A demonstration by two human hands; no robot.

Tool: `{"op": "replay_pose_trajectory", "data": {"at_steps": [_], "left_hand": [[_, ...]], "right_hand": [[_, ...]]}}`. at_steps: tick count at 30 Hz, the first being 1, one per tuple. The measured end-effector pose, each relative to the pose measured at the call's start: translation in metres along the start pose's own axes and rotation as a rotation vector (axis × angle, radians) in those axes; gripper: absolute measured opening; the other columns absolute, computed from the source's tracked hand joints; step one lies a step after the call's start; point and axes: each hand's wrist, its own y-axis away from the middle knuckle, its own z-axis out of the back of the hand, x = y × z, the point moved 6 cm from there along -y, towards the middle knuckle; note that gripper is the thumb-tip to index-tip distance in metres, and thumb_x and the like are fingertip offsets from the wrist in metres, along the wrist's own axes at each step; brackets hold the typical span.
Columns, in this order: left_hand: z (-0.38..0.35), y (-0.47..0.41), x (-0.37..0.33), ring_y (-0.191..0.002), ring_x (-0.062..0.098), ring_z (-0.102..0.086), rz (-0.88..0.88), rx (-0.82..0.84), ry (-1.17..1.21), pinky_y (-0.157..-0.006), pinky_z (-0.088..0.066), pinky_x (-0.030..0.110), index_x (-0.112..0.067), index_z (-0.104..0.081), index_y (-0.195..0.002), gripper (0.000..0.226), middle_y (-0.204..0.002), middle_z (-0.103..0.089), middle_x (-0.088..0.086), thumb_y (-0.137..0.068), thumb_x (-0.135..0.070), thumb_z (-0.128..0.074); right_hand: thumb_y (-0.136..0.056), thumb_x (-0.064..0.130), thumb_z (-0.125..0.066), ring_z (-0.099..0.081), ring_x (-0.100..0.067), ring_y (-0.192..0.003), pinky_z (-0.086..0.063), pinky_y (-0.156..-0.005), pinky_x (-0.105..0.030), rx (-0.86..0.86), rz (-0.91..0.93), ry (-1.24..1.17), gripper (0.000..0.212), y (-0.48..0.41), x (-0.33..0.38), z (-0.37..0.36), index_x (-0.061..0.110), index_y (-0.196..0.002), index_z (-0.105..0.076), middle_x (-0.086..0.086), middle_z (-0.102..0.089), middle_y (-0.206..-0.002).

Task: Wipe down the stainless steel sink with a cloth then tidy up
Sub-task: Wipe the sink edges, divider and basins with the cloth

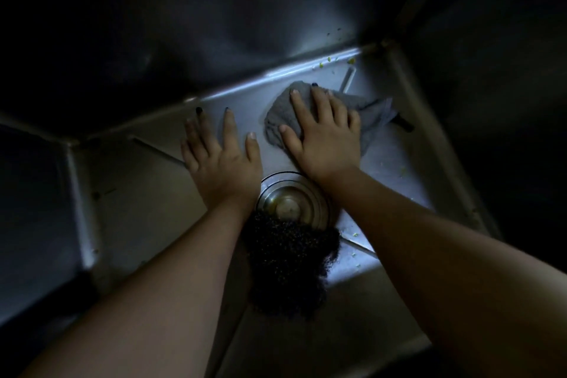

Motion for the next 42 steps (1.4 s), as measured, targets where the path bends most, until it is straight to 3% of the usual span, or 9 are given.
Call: {"op": "replay_pose_trajectory", "data": {"at_steps": [8, 12, 16, 18, 22, 27, 32, 38, 42], "left_hand": [[0.004, 0.000, -0.001, -0.133, 0.042, -0.030, -0.014, -0.056, -0.044, -0.107, -0.022, 0.053, -0.017, -0.043, -0.136, 0.053, -0.143, -0.036, 0.025, -0.088, -0.038, -0.042], [0.004, -0.001, -0.002, -0.133, 0.042, -0.030, -0.009, -0.051, -0.059, -0.108, -0.021, 0.052, -0.017, -0.043, -0.136, 0.053, -0.143, -0.036, 0.024, -0.087, -0.037, -0.045], [0.002, 0.000, -0.001, -0.139, 0.037, -0.018, 0.031, 0.019, -0.037, -0.111, -0.013, 0.050, -0.020, -0.035, -0.140, 0.057, -0.149, -0.027, 0.021, -0.088, -0.042, -0.042], [0.004, 0.000, -0.002, -0.139, 0.038, -0.018, 0.018, 0.010, -0.055, -0.110, -0.014, 0.051, -0.019, -0.035, -0.140, 0.058, -0.148, -0.028, 0.022, -0.087, -0.044, -0.040], [0.004, 0.000, -0.003, -0.140, 0.036, -0.014, 0.028, 0.035, -0.060, -0.112, -0.010, 0.049, -0.020, -0.032, -0.142, 0.060, -0.150, -0.024, 0.020, -0.087, -0.047, -0.035], [0.004, 0.000, -0.003, -0.140, 0.036, -0.013, 0.019, 0.033, -0.049, -0.112, -0.010, 0.049, -0.021, -0.030, -0.143, 0.060, -0.151, -0.023, 0.019, -0.088, -0.046, -0.035], [0.003, 0.001, -0.002, -0.139, 0.037, -0.017, 0.009, 0.017, -0.045, -0.111, -0.012, 0.050, -0.020, -0.032, -0.142, 0.058, -0.149, -0.026, 0.021, -0.089, -0.046, -0.036], [0.001, 0.001, -0.001, -0.137, 0.040, -0.022, -0.003, -0.003, -0.061, -0.110, -0.014, 0.051, -0.019, -0.036, -0.140, 0.058, -0.148, -0.028, 0.021, -0.088, -0.044, -0.036], [0.002, 0.001, -0.002, -0.135, 0.042, -0.027, -0.021, -0.033, -0.073, -0.109, -0.017, 0.053, -0.017, -0.039, -0.139, 0.058, -0.146, -0.032, 0.023, -0.087, -0.044, -0.034]], "right_hand": [[-0.095, 0.052, -0.028, -0.014, -0.022, -0.143, -0.013, -0.110, -0.039, 0.001, -0.031, 0.020, 0.058, -0.026, -0.038, 0.008, 0.032, -0.148, -0.015, -0.002, -0.016, -0.157], [-0.086, 0.055, -0.016, -0.020, -0.026, -0.142, -0.016, -0.108, -0.041, -0.052, -0.129, 0.001, 0.068, 0.004, -0.034, 0.003, 0.027, -0.147, -0.024, -0.007, -0.023, -0.155], [-0.085, 0.050, -0.027, -0.040, -0.033, -0.131, -0.025, -0.103, -0.045, -0.071, -0.112, 0.027, 0.064, 0.027, -0.014, -0.009, 0.021, -0.139, -0.043, -0.014, -0.043, -0.143], [-0.085, 0.049, -0.031, -0.044, -0.034, -0.128, -0.021, -0.100, -0.045, -0.105, -0.111, 0.045, 0.061, 0.025, -0.008, -0.005, 0.021, -0.136, -0.047, -0.014, -0.047, -0.140], [-0.091, 0.050, -0.026, -0.019, -0.030, -0.141, -0.007, -0.106, -0.044, 0.004, -0.054, -0.023, 0.060, -0.003, -0.003, -0.009, 0.026, -0.146, -0.025, -0.010, -0.022, -0.154], [-0.094, 0.050, -0.027, -0.017, -0.027, -0.142, -0.013, -0.109, -0.042, 0.003, -0.011, 0.007, 0.058, -0.035, -0.026, 0.003, 0.028, -0.147, -0.023, -0.007, -0.021, -0.155], [-0.082, 0.054, -0.012, -0.027, -0.028, -0.139, -0.022, -0.107, -0.042, -0.073, -0.089, 0.019, 0.072, -0.024, -0.043, 0.006, 0.024, -0.145, -0.031, -0.009, -0.030, -0.151], [-0.083, 0.046, -0.035, -0.051, -0.035, -0.122, -0.040, -0.096, -0.049, -0.134, -0.277, 0.006, 0.060, 0.027, -0.031, -0.004, 0.016, -0.131, -0.053, -0.017, -0.054, -0.133], [-0.085, 0.048, -0.028, -0.041, -0.035, -0.130, -0.023, -0.102, -0.045, -0.101, -0.241, 0.001, 0.064, 0.019, -0.022, -0.004, 0.016, -0.137, -0.045, -0.016, -0.045, -0.141]]}}
